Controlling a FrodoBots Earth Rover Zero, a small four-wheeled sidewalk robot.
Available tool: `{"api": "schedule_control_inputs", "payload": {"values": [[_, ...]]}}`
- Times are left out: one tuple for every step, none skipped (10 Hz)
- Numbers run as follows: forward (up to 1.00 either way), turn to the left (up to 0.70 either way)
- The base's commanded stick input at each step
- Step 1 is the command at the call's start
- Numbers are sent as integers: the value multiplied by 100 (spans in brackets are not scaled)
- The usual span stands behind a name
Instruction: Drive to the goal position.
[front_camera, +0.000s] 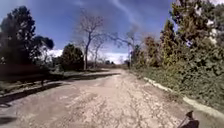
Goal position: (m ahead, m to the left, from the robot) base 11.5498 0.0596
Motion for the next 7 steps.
{"api": "schedule_control_inputs", "payload": {"values": [[100, 0], [100, 0], [100, 0], [100, 0], [100, 0], [100, 0], [100, 0]]}}
